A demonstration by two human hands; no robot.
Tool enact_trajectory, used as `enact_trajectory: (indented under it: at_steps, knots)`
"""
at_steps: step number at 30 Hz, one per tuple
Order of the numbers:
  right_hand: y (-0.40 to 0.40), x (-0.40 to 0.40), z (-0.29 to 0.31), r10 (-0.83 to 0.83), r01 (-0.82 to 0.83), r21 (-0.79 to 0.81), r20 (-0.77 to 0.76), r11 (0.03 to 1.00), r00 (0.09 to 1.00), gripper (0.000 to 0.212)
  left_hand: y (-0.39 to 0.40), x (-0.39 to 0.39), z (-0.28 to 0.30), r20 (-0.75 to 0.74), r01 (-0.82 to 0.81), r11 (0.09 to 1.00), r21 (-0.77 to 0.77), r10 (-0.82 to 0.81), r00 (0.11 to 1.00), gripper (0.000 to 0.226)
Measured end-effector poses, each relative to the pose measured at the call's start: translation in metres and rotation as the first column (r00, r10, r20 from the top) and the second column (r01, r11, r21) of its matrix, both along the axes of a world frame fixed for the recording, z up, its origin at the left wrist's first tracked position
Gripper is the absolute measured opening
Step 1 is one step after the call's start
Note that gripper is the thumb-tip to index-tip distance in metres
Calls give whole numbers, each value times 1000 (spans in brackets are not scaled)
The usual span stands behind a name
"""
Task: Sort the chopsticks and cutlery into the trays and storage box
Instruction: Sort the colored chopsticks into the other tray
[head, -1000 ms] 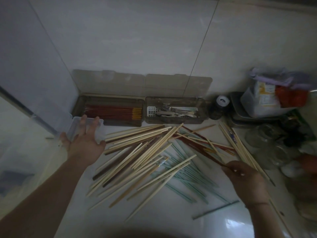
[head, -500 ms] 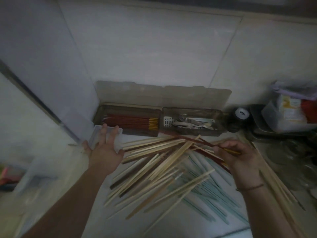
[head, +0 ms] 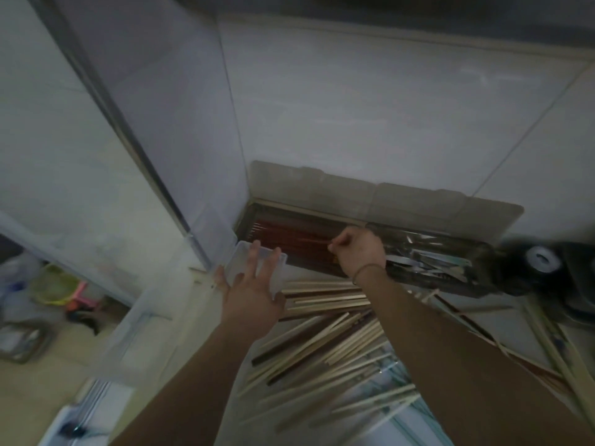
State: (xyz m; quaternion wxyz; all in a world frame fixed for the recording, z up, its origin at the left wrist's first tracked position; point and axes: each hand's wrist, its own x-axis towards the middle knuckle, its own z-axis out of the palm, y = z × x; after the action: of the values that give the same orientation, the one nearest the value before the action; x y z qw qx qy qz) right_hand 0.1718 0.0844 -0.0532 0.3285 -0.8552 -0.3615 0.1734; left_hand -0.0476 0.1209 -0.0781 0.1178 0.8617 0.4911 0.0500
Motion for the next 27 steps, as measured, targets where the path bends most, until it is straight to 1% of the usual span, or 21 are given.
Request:
enact_trajectory:
  at_steps: [2, 4, 6, 9, 11, 13, 14, 18, 20, 22, 24, 27]
  knots:
    - [3, -3, -7, 42, -30, -101, 122, 994, 992, 18, 0, 0, -1, -11, -1, 1000, 6, 1, 1000, 82]
    - [4, -3, -13, 116, -80, -162, 227, 984, 967, 9, 0, 1, -2, -11, 1, 1000, 2, -1, 1000, 82]
    - [2, -1, -18, 167, -123, -174, 266, 977, 949, 6, 1, 1, -2, -1, 0, 1000, -3, 0, 1000, 81]
    - [-6, 8, -21, 185, -162, -113, 238, 980, 953, 6, 0, 0, -2, -1, 0, 1000, 11, 0, 1000, 81]
    - [-17, 16, -18, 173, -176, -6, 214, 984, 961, 10, 0, 0, -1, 3, -3, 1000, 12, 3, 1000, 82]
    - [-37, 27, -10, 106, -130, 109, 202, 985, 974, 19, -1, 0, -2, 3, -4, 1000, 9, 4, 1000, 83]
    - [-48, 36, -7, 57, -88, 146, 202, 985, 978, 20, -1, 0, -1, 6, -3, 1000, 9, 3, 1000, 83]
    - [-110, 71, 1, -130, 86, 208, 210, 974, 969, 12, -1, 2, 0, -17, -12, 1000, 2, 12, 1000, 81]
    - [-148, 82, 3, -218, 177, 230, 171, 957, 961, 16, 0, 3, 0, -19, -14, 1000, 8, 14, 1000, 80]
    - [-187, 88, -2, -288, 250, 235, 145, 939, 947, 17, 0, 2, -1, -10, -17, 1000, 20, 17, 1000, 79]
    - [-225, 92, -10, -337, 305, 200, 145, 931, 930, 14, 1, 2, -2, -14, -20, 1000, 23, 20, 1000, 79]
    - [-275, 89, -17, -362, 344, 128, 162, 930, 918, 17, 2, 3, -2, -44, -31, 1000, 1, 31, 999, 79]
